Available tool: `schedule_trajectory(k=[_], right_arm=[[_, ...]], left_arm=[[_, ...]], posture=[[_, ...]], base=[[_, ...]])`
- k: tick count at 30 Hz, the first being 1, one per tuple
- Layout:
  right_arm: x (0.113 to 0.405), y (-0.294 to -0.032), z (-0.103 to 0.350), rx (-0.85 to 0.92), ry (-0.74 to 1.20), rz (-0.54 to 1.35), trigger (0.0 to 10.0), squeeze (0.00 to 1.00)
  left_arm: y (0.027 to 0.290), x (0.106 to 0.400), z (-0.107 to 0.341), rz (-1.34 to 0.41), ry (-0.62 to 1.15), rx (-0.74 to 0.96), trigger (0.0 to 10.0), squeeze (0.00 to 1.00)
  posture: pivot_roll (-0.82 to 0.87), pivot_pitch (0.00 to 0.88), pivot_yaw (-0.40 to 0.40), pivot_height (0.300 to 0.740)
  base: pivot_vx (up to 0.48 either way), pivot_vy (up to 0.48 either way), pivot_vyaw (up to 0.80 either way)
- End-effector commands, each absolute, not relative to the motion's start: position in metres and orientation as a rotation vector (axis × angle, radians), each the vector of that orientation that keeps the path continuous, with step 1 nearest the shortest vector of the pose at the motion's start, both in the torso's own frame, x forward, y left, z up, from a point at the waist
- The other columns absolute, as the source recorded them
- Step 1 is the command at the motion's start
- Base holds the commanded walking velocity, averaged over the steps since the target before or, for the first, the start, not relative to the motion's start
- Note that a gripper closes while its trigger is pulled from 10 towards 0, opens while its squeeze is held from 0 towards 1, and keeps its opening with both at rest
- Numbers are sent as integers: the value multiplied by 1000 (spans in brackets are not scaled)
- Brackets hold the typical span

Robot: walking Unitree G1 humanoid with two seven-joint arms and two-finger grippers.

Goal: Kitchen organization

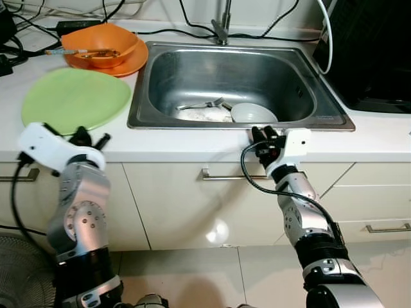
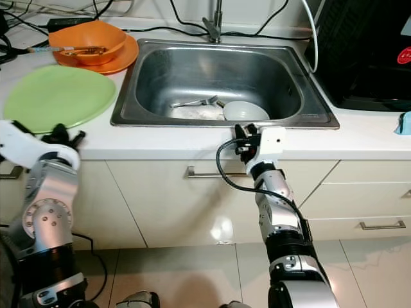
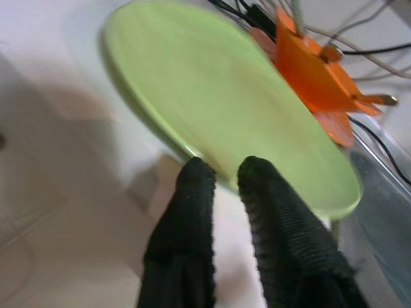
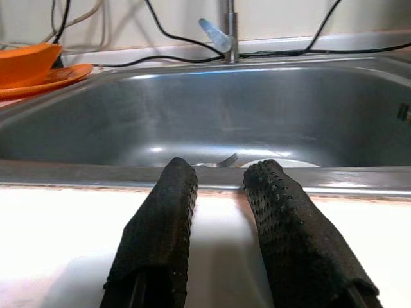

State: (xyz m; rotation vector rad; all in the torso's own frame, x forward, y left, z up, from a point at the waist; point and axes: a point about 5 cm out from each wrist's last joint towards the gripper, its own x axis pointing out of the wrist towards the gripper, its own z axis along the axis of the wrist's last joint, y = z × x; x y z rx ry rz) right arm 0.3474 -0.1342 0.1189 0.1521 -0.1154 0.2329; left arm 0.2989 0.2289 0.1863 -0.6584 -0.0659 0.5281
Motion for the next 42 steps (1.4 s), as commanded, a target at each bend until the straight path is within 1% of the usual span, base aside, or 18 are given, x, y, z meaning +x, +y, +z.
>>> schedule_trajectory(k=[1, 4, 19, 22, 29, 30, 36, 42], right_arm=[[348, -135, 119, 161, -109, 229, 10000, 0], [349, -135, 120, 161, -110, 228, 10000, 0], [349, -137, 120, 158, -112, 232, 10000, 0], [349, -136, 120, 158, -112, 235, 10000, 0], [349, -135, 121, 155, -112, 241, 10000, 0], [350, -135, 122, 154, -114, 242, 10000, 0], [349, -135, 122, 152, -115, 245, 10000, 0], [349, -135, 122, 152, -116, 247, 10000, 0]], left_arm=[[242, 299, 193, 559, -90, -662, 10000, 1000], [250, 296, 198, 569, -103, -657, 10000, 1000], [252, 294, 201, 539, -85, -719, 10000, 1000], [252, 293, 201, 546, -81, -730, 10000, 1000], [264, 292, 198, 603, -51, -758, 10000, 1000], [264, 293, 198, 603, -48, -784, 10000, 0], [269, 293, 199, 603, -52, -838, 10000, 0], [271, 295, 203, 595, -61, -827, 10000, 0]], posture=[[27, 86, -49, 740], [29, 86, -49, 740], [25, 86, -50, 740], [24, 83, -50, 740], [23, 77, -48, 740], [23, 77, -48, 740], [21, 73, -51, 740], [19, 75, -52, 740]], base=[[0, 0, 0], [0, 0, 0], [0, 0, 0], [0, 0, 0], [0, 0, 0], [0, 0, 0], [0, 0, 0], [0, 0, 0]])
